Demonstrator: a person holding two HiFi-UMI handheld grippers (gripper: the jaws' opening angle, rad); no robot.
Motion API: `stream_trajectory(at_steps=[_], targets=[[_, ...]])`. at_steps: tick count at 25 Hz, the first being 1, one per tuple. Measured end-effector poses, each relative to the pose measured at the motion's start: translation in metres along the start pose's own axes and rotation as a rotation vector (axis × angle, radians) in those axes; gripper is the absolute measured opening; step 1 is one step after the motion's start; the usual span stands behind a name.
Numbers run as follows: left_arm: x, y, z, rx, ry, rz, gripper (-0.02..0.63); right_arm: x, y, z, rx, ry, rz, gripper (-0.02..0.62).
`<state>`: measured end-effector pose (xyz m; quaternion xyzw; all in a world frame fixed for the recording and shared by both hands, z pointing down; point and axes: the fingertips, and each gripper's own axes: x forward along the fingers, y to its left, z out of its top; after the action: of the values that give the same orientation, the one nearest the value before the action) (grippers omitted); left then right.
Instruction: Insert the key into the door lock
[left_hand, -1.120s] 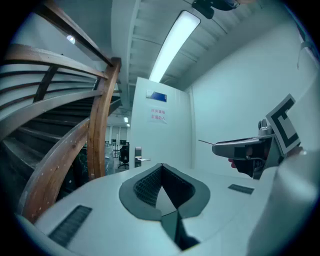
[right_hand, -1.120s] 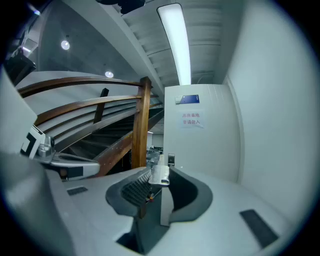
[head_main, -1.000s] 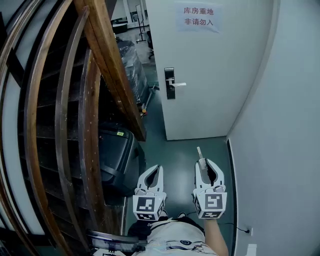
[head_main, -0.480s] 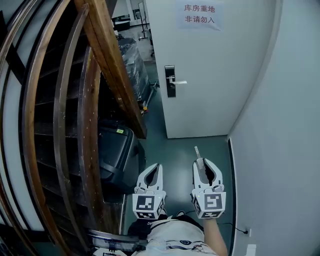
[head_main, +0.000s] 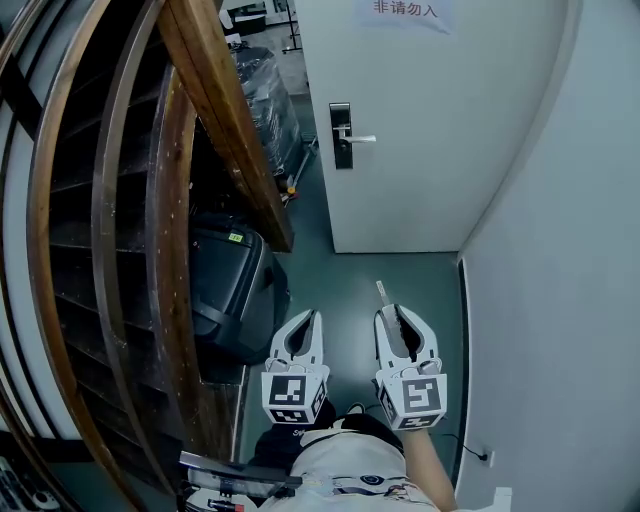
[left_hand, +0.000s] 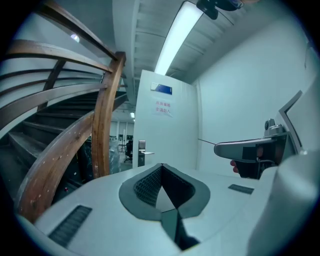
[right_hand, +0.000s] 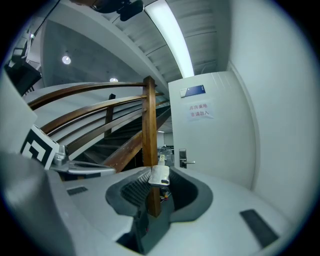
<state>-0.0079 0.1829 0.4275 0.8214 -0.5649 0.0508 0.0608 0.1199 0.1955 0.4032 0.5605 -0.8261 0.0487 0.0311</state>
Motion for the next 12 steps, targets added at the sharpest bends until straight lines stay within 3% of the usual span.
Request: stream_trajectory(at_steps=[7, 12], targets=[[0.033, 0.020, -0.002, -0.003, 0.003, 0.018, 0.005, 0.040, -0.010, -0.004, 0.005, 0.003, 0.020, 0.118], [0.086, 0.045, 0.004, -0.009, -0.005, -0.003, 0.005, 0.092, -0.024, -0.002, -0.005, 0.003, 0.003, 0.118]])
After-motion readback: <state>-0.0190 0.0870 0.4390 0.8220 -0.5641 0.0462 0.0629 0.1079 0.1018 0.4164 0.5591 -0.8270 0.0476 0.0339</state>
